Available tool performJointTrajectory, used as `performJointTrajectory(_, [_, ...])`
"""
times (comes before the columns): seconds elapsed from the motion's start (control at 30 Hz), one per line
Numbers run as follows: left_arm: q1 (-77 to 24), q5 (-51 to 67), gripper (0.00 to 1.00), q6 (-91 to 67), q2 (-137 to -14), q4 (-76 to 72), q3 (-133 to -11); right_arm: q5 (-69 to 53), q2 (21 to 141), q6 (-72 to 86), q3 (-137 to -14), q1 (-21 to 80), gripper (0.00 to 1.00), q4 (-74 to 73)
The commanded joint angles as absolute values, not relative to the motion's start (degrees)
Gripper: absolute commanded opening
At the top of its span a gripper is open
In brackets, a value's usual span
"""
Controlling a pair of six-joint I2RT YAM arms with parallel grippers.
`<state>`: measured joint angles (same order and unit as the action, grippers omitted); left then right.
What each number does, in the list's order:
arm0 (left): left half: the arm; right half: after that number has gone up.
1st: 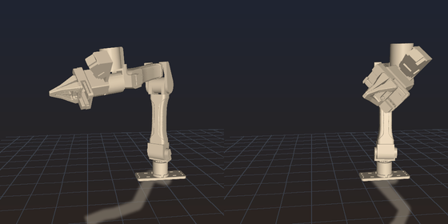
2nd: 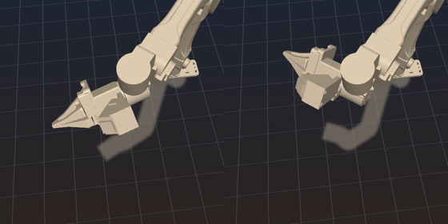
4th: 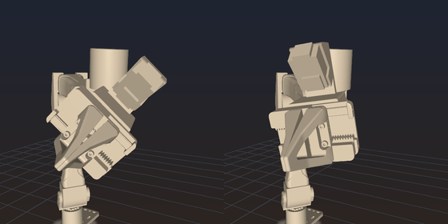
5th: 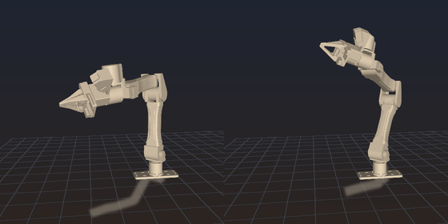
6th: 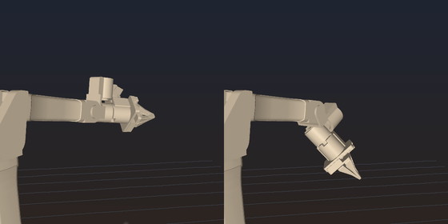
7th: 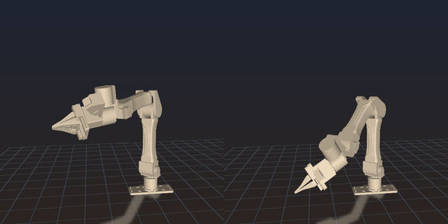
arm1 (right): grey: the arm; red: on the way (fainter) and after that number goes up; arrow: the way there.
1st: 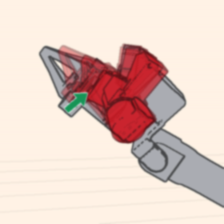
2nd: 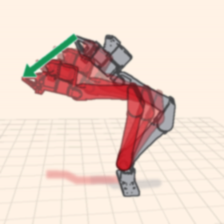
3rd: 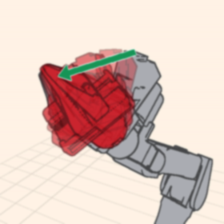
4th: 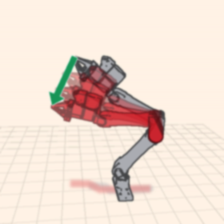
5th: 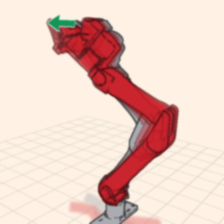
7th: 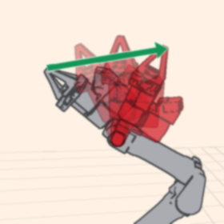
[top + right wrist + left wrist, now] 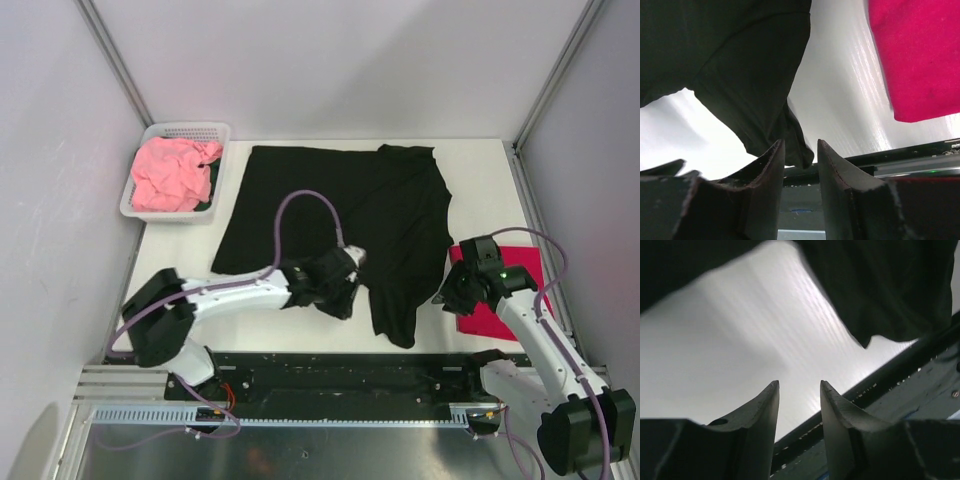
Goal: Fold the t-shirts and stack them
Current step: Flatten out the tshirt
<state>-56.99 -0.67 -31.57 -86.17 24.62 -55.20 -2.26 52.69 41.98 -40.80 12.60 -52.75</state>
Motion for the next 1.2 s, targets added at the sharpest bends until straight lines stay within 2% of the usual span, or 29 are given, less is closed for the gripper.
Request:
performJointTrajectory(0.0, [-62.6, 2.1, 0.42, -32.5, -91.6, 22.4, -60.0, -2.5, 50.6, 42.1, -40.5, 12.5, 0.36, -50.7])
performJointTrajectory(0.13, [-65.2, 4.2, 0.43, -32.6, -95.3, 21.4, -61.9, -1.8, 49.7, 43.0, -39.7, 15.1, 0.36, -50.8])
performJointTrajectory(0.67, [-67.1, 5.0, 0.43, -35.5, -105.0, 17.6, -66.7, 7.0, 49.8, 57.0, -34.0, 39.2, 0.38, -50.3])
performJointTrajectory(0.77, [-67.3, 4.3, 0.34, -36.6, -106.3, 17.2, -67.7, 7.9, 50.5, 59.6, -32.5, 43.0, 0.39, -49.2])
performJointTrajectory(0.97, [-67.3, 1.1, 0.05, -38.7, -104.0, 16.6, -67.7, 9.3, 53.1, 60.8, -31.2, 45.4, 0.39, -45.9])
performJointTrajectory(1.1, [-66.3, -1.3, 0.00, -39.4, -100.1, 16.6, -66.7, 9.0, 55.9, 58.5, -31.3, 43.7, 0.37, -41.1])
performJointTrajectory(1.17, [-65.6, -1.3, 0.00, -39.4, -99.1, 16.7, -66.2, 8.3, 58.2, 56.9, -31.7, 42.0, 0.29, -38.9])
